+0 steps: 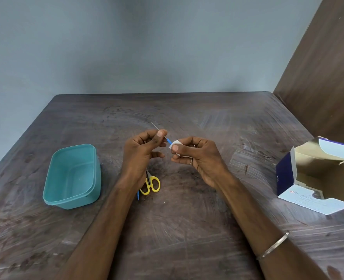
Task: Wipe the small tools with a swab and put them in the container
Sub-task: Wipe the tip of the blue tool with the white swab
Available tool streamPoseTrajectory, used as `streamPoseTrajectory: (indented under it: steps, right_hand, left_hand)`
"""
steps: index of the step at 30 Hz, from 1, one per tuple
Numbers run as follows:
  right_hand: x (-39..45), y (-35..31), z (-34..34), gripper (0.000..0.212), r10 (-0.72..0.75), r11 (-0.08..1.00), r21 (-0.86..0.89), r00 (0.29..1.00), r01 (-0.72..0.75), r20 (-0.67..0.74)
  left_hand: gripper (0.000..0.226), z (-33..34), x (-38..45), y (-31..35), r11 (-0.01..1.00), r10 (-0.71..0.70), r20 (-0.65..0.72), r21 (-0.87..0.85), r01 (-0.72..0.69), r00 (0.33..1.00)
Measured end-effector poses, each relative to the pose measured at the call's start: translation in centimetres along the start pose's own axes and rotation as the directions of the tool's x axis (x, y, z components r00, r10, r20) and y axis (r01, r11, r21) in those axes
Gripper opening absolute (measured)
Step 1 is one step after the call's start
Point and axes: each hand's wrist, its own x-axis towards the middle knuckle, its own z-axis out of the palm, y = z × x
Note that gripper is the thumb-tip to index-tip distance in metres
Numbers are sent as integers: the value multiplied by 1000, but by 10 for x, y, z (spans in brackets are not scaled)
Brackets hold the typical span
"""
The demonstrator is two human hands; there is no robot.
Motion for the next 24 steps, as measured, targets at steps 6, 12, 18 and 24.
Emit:
streamPoseTrajectory:
  steps: [6,12,18,24]
  right_hand:
    - [0,2,-1,10,-20,1000,9,999,19,26]
    - [0,4,-1,16,-64,997,35,997,62,45]
    - [2,7,-3,14,-30,998,63,998,27,52]
    - [3,9,0,5,-17,999,31,1000,16,20]
  left_hand:
    - [15,0,0,-2,998,-21,-52,-55,18,998]
    - [17,0,1,-1,979,-79,-11,-188,76,997]
    - [14,1,0,-1,974,-89,-24,-210,82,996]
    - [10,2,-2,-1,998,-3,-27,-62,1,1000]
